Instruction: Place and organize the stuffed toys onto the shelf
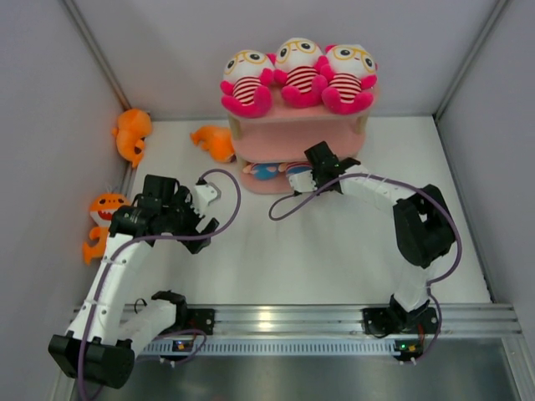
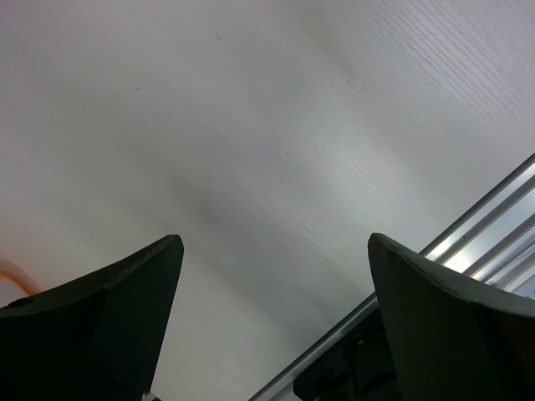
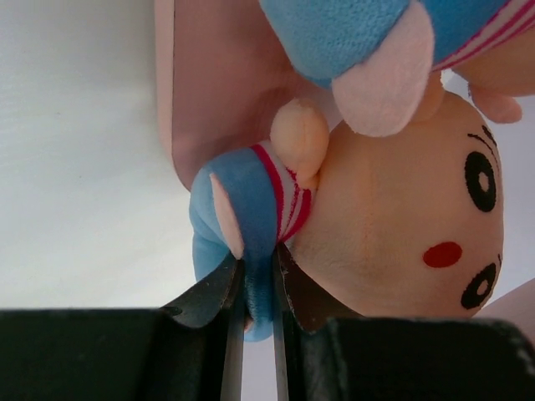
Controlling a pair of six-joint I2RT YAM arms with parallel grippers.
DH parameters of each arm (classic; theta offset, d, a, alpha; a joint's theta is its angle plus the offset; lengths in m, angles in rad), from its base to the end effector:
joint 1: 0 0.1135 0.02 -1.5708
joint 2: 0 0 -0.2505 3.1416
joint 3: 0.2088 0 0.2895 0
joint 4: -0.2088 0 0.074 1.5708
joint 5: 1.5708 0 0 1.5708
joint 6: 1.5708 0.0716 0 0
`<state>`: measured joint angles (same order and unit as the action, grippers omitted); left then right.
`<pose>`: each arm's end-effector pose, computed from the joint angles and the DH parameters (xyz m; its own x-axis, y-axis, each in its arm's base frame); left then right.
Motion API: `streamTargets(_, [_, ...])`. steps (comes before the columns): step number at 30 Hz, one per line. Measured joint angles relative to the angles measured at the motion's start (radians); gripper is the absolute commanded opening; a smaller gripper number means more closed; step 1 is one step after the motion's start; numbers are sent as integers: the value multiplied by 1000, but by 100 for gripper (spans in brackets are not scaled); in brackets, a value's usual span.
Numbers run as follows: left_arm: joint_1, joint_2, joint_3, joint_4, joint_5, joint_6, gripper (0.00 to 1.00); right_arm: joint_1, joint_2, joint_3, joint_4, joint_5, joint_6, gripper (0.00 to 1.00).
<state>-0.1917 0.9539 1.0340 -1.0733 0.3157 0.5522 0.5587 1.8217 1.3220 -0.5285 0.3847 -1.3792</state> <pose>0.2217 -0.0657 0.2813 -0.5179 0.6085 -0.6013 0.7273 0.6832 0.0650 0.3806 0.2062 0.1529 0.1827 -0.9589 0.2172 -0.7751 -0.2764 -0.5681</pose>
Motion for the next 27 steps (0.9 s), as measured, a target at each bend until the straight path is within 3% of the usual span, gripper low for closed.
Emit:
streamTargets(2, [0,0,0,0,0,0,98,-3,0,0,9,-6,4,18])
streamTargets(3, [0,0,0,0,0,0,98,-5,0,0,13,-11,6,32])
streamTargets(4, [0,0,0,0,0,0,98,-6,0,0,18,-16,11,38])
streamTargets(7, [0,0,0,0,0,0,98,-7,0,-10,33,-30,21,49])
streamTargets(15, [0,2,0,0,0,0,98,-5,-58,-97,100,-50,55,57])
streamTargets(22, [0,6,0,0,1,0,98,5,-179,-172,168,-56,122,71])
streamTargets(27, [0,6,0,0,0,0,98,19,-270,-214,185,-84,183,72])
